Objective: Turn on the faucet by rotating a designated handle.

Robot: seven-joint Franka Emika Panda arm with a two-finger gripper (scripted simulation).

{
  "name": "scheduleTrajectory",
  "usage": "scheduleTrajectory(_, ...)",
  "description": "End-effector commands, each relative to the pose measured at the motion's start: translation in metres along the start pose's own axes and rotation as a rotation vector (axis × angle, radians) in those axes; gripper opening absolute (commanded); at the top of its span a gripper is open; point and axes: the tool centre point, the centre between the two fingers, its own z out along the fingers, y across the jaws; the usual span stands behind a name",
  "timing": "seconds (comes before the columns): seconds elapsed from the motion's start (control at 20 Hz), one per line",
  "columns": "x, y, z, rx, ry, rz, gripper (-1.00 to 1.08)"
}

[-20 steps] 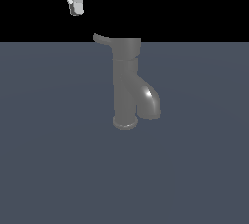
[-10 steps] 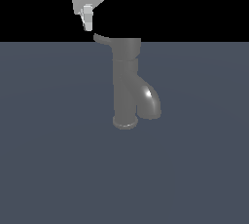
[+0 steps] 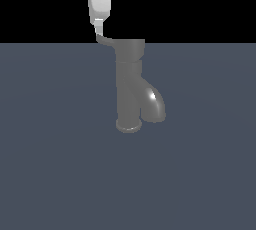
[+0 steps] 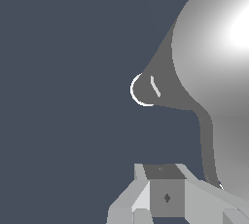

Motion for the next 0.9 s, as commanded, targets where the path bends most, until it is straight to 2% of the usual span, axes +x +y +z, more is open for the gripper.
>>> scheduleTrajectory(0.0, 0.004, -0.005, 0.003, 0.001, 0.002, 0.027, -1.0)
scheduleTrajectory(0.5, 0.009, -0.009, 0.006, 0.001, 0.003, 0.051, -1.0)
scheduleTrajectory(0.85, 0.002, 0.011, 0.006, 0.001, 0.003, 0.052, -1.0)
